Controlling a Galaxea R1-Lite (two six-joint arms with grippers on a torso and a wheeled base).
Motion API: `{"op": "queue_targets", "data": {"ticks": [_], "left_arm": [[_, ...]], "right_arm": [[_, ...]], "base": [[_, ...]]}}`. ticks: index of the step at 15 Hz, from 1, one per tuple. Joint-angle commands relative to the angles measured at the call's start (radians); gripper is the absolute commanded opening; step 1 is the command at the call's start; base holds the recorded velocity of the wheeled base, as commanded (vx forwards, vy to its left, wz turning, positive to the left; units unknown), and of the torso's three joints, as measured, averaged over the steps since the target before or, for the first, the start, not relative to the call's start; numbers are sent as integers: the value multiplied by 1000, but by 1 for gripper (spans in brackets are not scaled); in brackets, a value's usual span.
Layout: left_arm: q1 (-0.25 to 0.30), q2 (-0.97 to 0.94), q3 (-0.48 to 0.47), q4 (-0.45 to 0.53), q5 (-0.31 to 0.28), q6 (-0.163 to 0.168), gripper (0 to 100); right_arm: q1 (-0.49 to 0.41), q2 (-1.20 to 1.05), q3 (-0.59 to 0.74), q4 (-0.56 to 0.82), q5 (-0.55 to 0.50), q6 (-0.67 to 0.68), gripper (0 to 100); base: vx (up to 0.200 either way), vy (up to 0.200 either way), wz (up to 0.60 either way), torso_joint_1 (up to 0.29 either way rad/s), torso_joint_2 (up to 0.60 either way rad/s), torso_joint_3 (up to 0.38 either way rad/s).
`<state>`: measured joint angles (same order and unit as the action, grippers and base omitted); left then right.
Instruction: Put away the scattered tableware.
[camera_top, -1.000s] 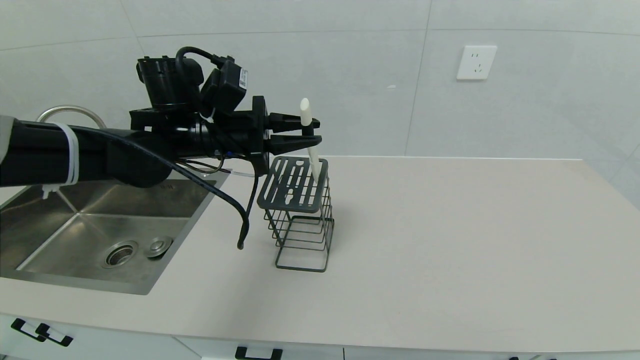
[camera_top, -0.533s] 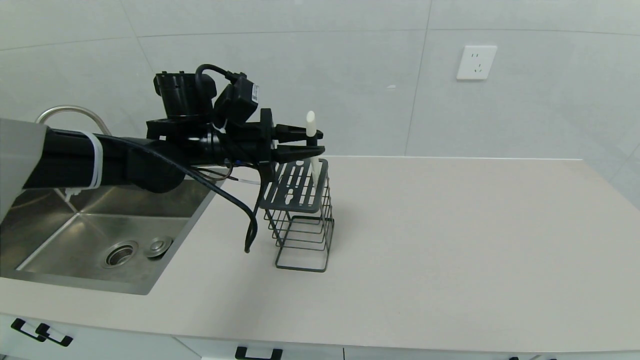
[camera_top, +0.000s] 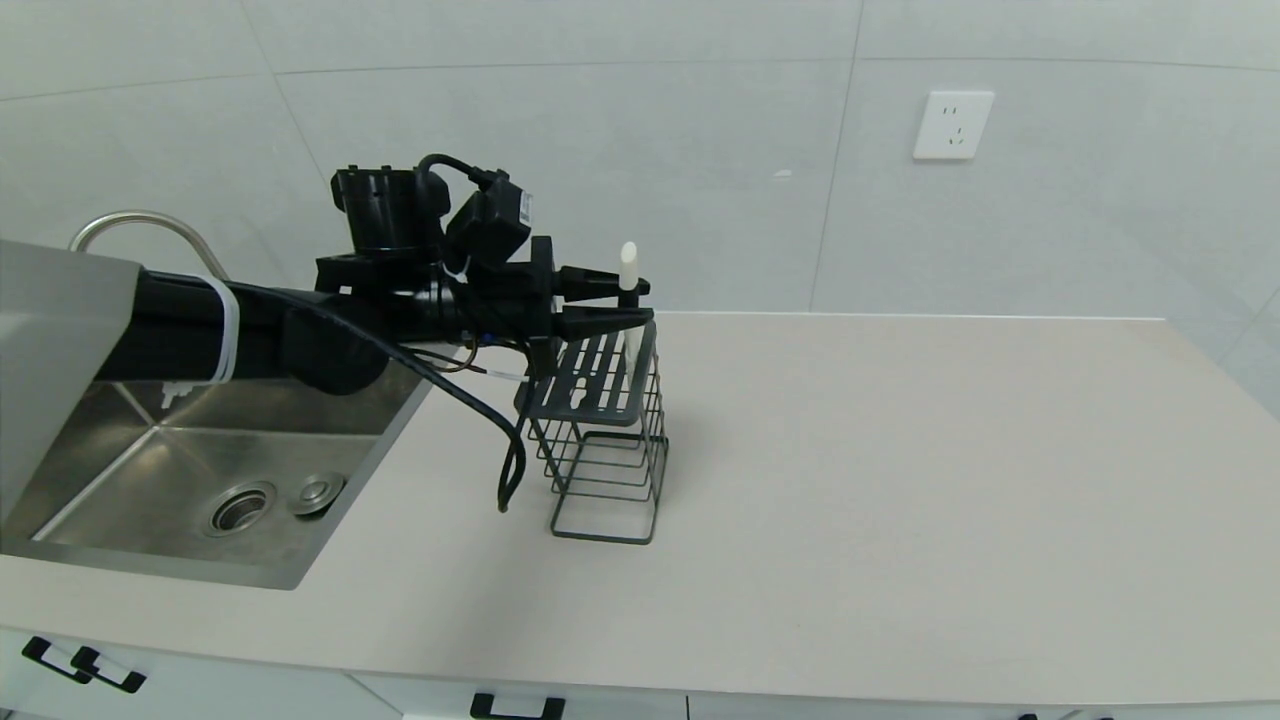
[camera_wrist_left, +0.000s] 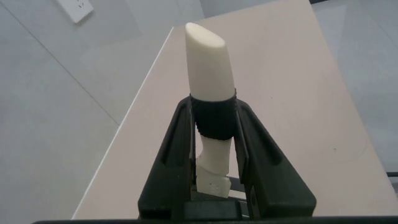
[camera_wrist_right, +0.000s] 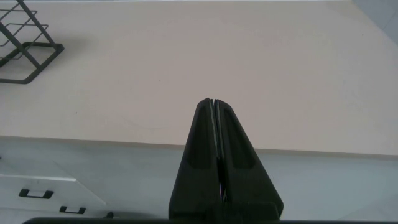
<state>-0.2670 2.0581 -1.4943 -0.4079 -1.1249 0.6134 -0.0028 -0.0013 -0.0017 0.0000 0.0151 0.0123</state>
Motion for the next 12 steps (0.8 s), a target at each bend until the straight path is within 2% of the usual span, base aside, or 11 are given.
{"op": "queue_targets", "data": {"ticks": [1, 8, 12], "left_arm": [[0, 10, 0, 0, 4, 0, 0], [5, 28, 11, 0, 10, 2, 0], [11, 37, 51, -66, 11, -9, 0]], "right_arm": [[1, 1, 0, 0, 0, 0, 0], [0, 1, 0, 0, 0, 0, 0], [0, 1, 0, 0, 0, 0, 0]], "base": [[0, 0, 0, 0, 0, 0], [0, 0, 0, 0, 0, 0], [0, 0, 0, 0, 0, 0]]}}
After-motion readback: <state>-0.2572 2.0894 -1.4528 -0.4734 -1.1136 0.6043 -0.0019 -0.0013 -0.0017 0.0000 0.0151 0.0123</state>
